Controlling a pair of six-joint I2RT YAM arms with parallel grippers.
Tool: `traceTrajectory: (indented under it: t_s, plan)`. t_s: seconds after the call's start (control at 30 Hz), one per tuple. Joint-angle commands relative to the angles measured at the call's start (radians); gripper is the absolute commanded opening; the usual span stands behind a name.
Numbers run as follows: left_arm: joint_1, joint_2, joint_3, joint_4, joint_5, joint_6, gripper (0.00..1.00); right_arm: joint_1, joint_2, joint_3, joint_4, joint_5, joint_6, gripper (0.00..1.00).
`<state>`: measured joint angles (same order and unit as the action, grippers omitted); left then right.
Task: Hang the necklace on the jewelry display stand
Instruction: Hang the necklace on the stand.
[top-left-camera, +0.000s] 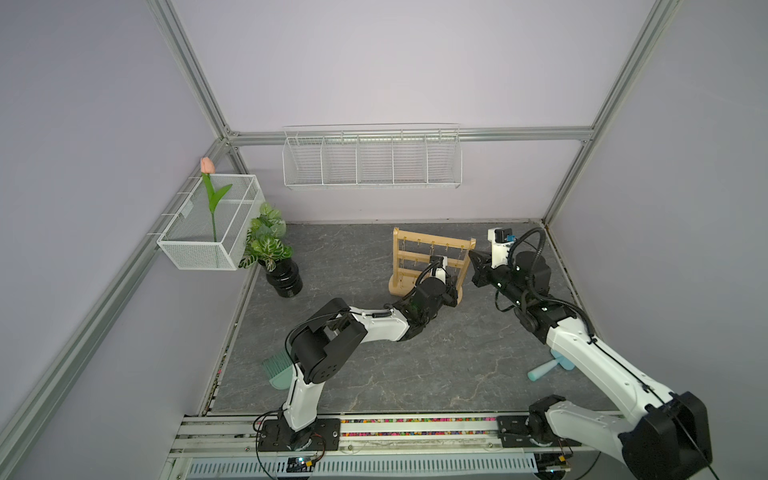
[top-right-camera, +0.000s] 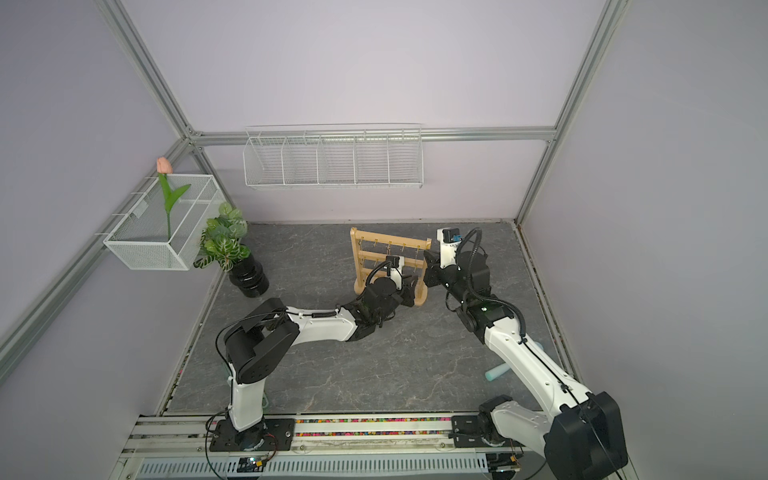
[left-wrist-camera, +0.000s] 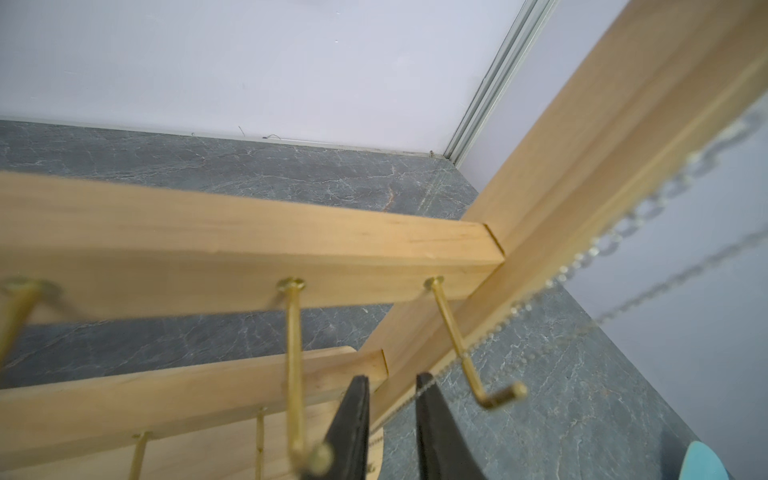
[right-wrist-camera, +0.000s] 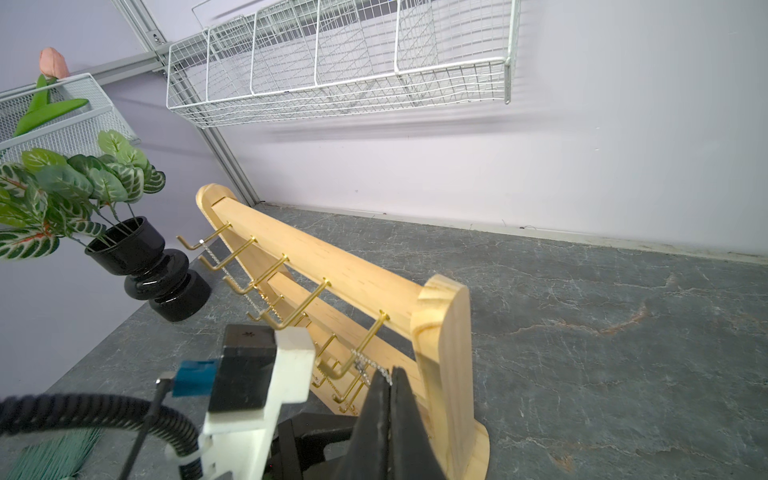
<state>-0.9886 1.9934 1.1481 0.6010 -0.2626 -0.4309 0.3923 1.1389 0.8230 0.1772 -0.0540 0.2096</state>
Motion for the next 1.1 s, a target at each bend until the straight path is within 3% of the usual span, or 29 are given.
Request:
traceTrajectory:
  t_s: [0.0,0.37,1.07]
  plan:
    - [-0.007,0.021,0.046,0.013,-0.023,-0.020,0.21,-0.008,-0.013,-0.019,0.021,-0.019,0.004,0.07]
    - [-0.009,-0.014,0.018,0.028,0.040,-0.025,0.00,-0.013,-0.005,-0.021,0.027,-0.019,0.002,0.07]
    - [-0.012,-0.129,-0.083,-0.032,0.081,-0.057,0.00,-0.015,0.000,-0.025,0.032,-0.025,0.010,0.07]
